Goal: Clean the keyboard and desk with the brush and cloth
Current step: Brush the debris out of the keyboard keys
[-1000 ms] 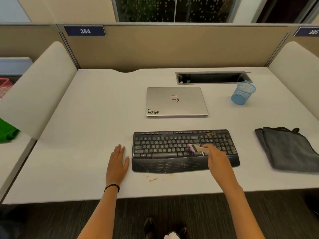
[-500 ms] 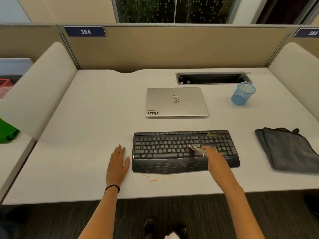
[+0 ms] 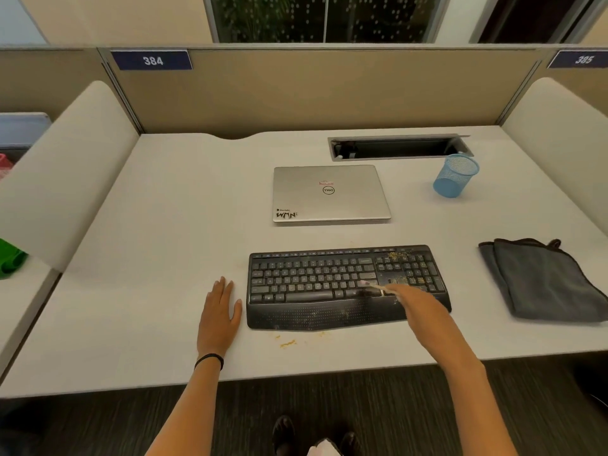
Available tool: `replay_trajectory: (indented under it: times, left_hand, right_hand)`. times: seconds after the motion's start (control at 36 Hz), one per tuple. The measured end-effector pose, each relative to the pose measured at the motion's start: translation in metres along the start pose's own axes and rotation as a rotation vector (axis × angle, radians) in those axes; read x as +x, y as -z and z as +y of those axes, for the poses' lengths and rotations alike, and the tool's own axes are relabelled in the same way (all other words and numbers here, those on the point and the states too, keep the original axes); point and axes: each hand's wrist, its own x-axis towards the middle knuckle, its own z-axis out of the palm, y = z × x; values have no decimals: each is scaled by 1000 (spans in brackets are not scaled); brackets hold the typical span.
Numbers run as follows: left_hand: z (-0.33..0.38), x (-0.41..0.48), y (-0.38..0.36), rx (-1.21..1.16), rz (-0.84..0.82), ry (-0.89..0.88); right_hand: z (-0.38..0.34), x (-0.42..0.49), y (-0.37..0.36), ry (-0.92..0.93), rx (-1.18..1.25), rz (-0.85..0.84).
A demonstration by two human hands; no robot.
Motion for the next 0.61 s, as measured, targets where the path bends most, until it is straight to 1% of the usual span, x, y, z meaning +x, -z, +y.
replay_trajectory:
  times: [0.08,0.22,0.28,0.39,0.44,0.53,0.58,0.61]
  left_hand:
    - [0,0,0,-1,-3,-2]
    - [-1,0,-1,2,-2,-6]
    - [-1,0,-1,0,0,-8]
    - [0,1,-1,-1,6,-11]
    - [0,1,-1,1,6,-10]
    - [0,0,0,-3,5,-9]
    - [0,0,0,-8,6,-8]
    - [0,0,0,-8,6,-8]
  right_hand:
    - [8,-2,-1,34,56,94]
    - [17,10,-5,-48,110,127]
    - [17,16,-6,-22,65,117]
    - [10,29,-11,36,-80,20]
    - [7,34,-17,62,-90,22]
    - [6,40,-18,13,-99,-43]
    - [13,36,-17,72,-119,-24]
    - [18,30,-16,120,-148,48]
